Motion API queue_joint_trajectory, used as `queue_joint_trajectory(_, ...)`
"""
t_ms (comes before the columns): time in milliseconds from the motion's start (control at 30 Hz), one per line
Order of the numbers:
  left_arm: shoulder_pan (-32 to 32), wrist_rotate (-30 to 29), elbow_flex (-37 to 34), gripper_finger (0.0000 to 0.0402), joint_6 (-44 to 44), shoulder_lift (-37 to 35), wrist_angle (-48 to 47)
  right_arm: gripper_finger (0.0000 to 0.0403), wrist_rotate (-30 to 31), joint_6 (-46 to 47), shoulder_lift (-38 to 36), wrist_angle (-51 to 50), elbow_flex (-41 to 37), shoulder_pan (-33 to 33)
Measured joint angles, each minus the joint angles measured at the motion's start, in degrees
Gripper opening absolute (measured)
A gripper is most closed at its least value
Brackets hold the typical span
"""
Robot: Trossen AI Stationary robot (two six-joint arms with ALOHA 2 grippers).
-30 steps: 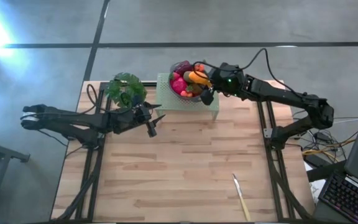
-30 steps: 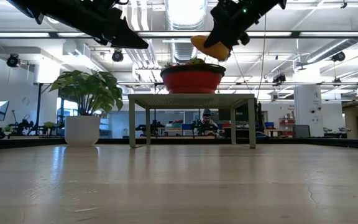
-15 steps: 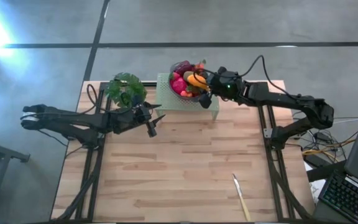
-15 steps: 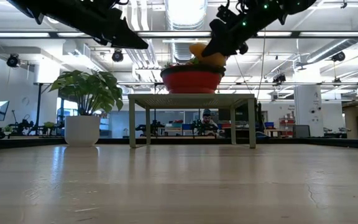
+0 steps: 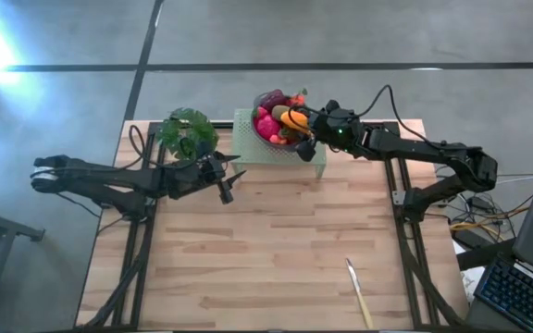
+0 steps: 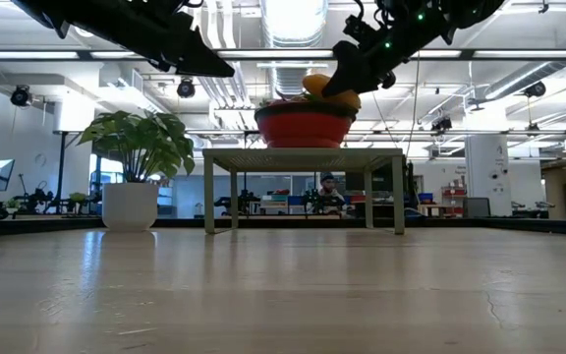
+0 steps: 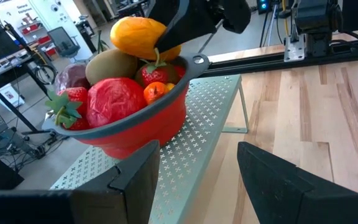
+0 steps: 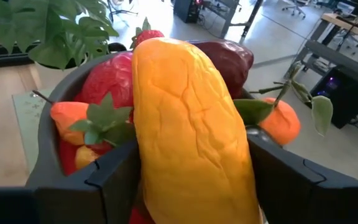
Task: Pick & Place Fruit
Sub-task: Put the mango into the red strainer bowl on the shelf
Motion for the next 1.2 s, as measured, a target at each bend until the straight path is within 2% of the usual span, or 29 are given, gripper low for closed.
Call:
queue_joint_trajectory(567, 0.0, 0.0, 0.0, 0.0222, 0.0, 0.0, -0.2, 0.0302, -0.3, -1.3, 0.0, -0.7, 3.1, 0.4)
queue_joint_trajectory(1200, 0.0, 0.0, 0.0, 0.0222, 0.0, 0.0, 0.0, 0.0252, -0.5, -3.1, 0.0, -3.7, 5.6, 1.4)
